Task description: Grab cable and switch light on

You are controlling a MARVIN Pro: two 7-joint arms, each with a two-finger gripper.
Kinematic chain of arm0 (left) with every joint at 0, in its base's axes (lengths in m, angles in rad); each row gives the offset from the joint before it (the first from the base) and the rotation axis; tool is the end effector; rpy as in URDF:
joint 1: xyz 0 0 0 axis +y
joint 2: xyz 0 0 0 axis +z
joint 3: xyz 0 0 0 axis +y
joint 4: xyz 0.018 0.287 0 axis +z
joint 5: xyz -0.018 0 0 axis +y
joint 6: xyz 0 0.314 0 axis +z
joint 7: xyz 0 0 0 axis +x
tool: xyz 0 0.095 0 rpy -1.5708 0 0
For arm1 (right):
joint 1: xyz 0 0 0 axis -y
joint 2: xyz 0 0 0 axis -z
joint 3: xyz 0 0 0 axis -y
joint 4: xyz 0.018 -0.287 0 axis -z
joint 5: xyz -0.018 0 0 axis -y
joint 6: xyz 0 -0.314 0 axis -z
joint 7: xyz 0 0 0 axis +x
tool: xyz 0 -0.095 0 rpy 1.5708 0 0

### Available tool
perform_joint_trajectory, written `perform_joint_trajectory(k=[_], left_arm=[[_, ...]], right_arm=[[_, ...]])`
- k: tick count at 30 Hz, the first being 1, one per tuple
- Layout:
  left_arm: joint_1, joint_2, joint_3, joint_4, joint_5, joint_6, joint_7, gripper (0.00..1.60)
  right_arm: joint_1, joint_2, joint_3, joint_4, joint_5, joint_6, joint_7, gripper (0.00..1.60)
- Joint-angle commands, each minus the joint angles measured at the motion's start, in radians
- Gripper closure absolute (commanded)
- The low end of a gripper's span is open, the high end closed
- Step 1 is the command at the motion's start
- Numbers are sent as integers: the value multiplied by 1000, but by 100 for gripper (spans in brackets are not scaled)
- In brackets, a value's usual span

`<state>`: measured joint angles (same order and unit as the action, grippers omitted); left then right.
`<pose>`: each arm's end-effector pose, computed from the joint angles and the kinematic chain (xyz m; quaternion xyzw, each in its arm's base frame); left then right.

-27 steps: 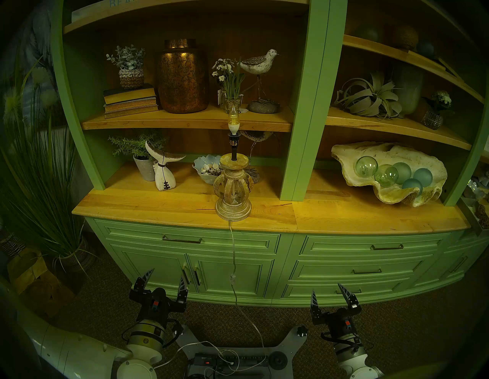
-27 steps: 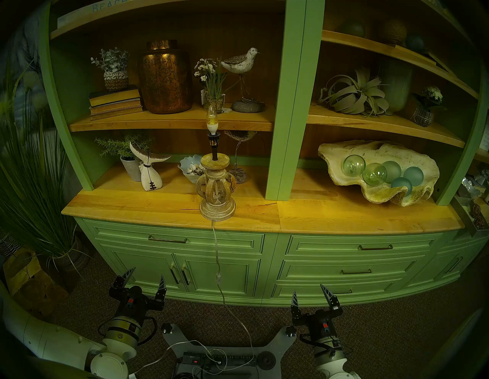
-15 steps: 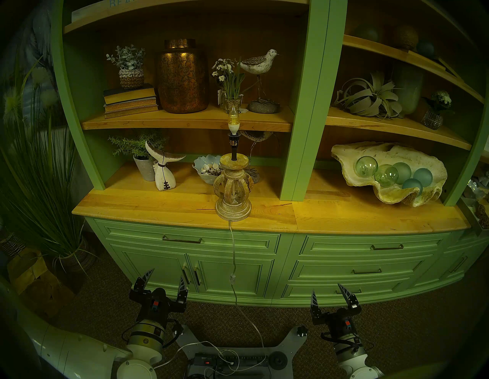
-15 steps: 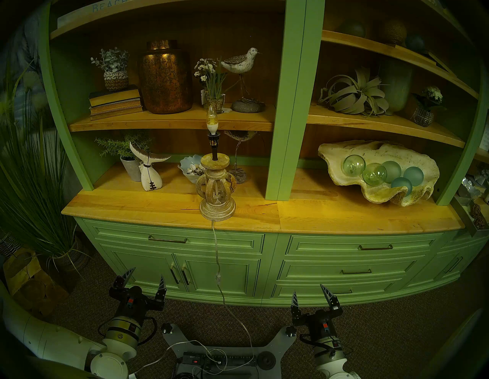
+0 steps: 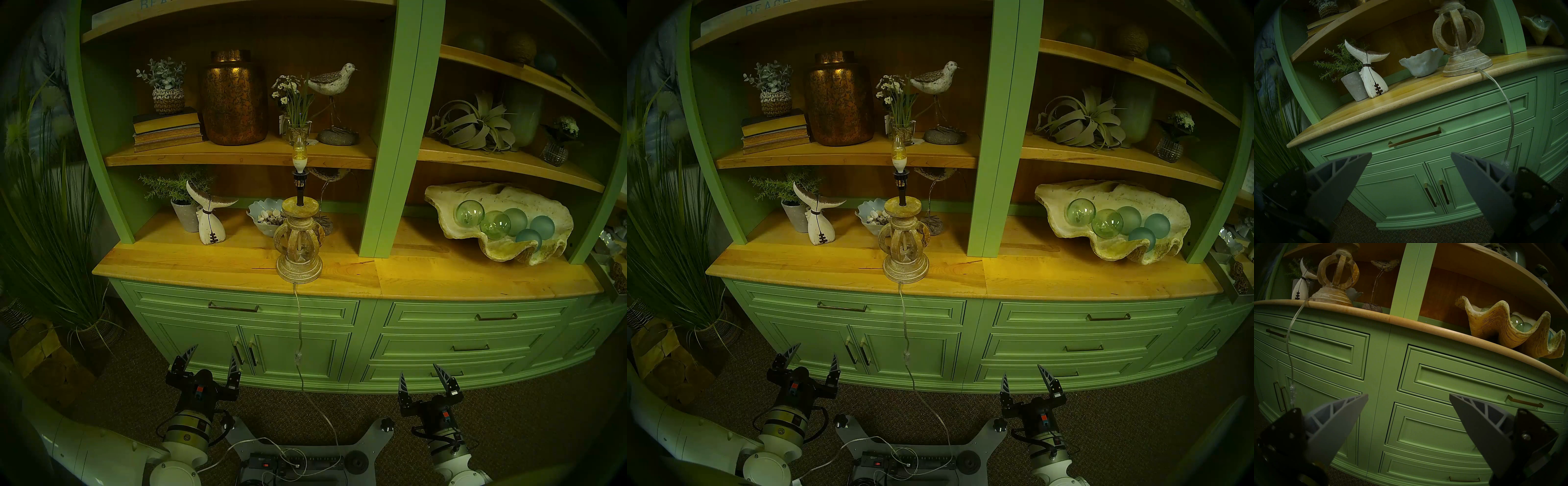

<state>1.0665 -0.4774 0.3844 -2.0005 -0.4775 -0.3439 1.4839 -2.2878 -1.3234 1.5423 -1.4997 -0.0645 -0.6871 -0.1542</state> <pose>0.1522 0.0261 -0.3721 -0.7758 0.1213 -0.6054 0.1304 0.1330 -0.0658 -0.4664 0.7315 0.1047 0.6712 0.0586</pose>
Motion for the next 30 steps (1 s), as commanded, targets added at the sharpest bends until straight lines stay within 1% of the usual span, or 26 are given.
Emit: perform_joint_trajectory(k=[1,3,4,5,6,7,8,9,10,12,14,15,19,21,23,24,30], left_arm=[[-7,0,-6,-5,5,0,0,0],[-7,0,-5,-5,5,0,0,0],[2,-12,1,18,51,-16,0,0],[27,-51,-4,62,91,-29,0,0],[50,-74,-24,86,80,-57,0,0],[51,-96,-30,95,34,-69,0,0],[63,-114,-48,117,37,-75,0,0],[66,-117,-61,121,9,-93,0,0],[66,-128,-68,128,-16,-93,0,0],[83,-148,-92,150,-14,-104,0,0],[93,-171,-109,174,-48,-136,-3,0],[94,-188,-114,191,-66,-151,-25,0],[98,-235,-132,259,-98,-194,-84,0],[100,-256,-138,292,-113,-205,-113,0],[105,-279,-148,317,-144,-220,-134,0],[103,-280,-150,332,-149,-226,-152,0],[111,-335,-167,403,-194,-246,-199,0]], right_arm=[[1,0,0,-25,0,-5,0,0],[1,0,0,-25,0,-5,0,0],[1,0,0,-25,0,-5,0,0],[1,0,0,-24,0,-5,0,0],[1,0,0,-23,0,-5,0,0],[2,0,0,-23,0,-6,0,0],[2,0,0,-22,0,-6,0,0],[2,0,0,-22,0,-6,0,0],[3,0,0,-22,0,-6,0,0],[4,0,0,-20,0,-7,0,0],[5,0,-1,-18,0,-7,0,0],[5,0,-1,-17,-1,-7,0,0],[7,-1,-1,-13,-1,-7,0,0],[8,-1,-1,-10,-1,-6,0,0],[9,-1,-1,-7,-1,-6,0,0],[10,-1,-1,-5,-1,-6,0,0],[11,-1,-1,4,-1,-5,0,0]])
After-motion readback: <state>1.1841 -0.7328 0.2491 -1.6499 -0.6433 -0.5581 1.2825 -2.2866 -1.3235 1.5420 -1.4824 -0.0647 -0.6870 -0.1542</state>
